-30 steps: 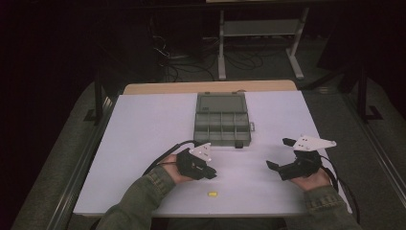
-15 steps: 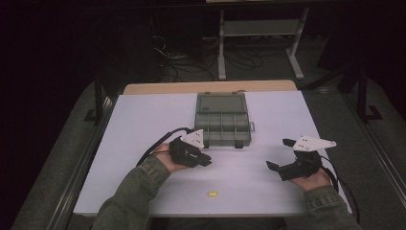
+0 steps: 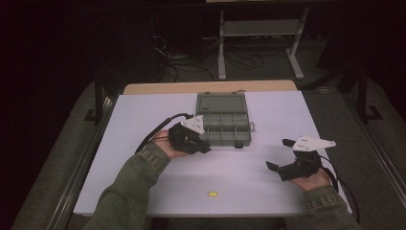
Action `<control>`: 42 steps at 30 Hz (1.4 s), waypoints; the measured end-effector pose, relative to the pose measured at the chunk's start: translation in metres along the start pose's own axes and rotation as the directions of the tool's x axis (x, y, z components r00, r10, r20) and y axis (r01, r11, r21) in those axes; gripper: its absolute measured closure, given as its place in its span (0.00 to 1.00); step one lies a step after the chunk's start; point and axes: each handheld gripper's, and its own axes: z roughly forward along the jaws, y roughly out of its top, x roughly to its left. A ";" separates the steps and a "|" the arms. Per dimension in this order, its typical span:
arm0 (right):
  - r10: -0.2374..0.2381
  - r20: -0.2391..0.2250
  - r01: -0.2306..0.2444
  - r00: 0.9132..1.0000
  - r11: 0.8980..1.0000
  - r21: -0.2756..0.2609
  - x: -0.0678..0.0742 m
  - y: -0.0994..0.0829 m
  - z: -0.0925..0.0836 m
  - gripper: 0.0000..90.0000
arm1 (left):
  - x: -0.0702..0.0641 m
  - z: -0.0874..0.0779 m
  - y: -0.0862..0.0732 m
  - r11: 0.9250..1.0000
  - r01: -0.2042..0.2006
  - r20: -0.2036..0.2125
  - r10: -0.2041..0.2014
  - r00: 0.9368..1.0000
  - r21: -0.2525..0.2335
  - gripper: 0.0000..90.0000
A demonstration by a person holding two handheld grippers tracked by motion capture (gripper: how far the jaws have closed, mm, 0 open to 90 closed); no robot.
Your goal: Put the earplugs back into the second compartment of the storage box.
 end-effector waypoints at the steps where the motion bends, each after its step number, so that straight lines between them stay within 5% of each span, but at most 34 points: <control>1: 0.000 0.000 0.000 1.000 1.000 0.000 0.000 0.000 0.000 0.00 | 0.003 -0.001 0.001 1.000 0.007 0.003 -0.007 1.000 -0.004 0.90; 22: -0.007 -0.011 0.007 1.000 1.000 0.012 0.001 -0.001 0.002 0.00 | 0.046 -0.007 0.023 0.999 0.044 -0.051 -0.044 0.998 0.004 0.91; 34: -0.003 -0.014 0.003 1.000 1.000 0.020 0.000 -0.002 0.004 0.00 | 0.068 0.007 0.030 0.998 0.061 -0.141 -0.063 0.988 -0.018 0.91; 42: -0.001 -0.021 0.001 1.000 1.000 0.020 0.000 -0.002 0.004 0.00 | 0.080 0.019 0.034 0.997 0.074 -0.157 -0.077 0.984 -0.025 0.92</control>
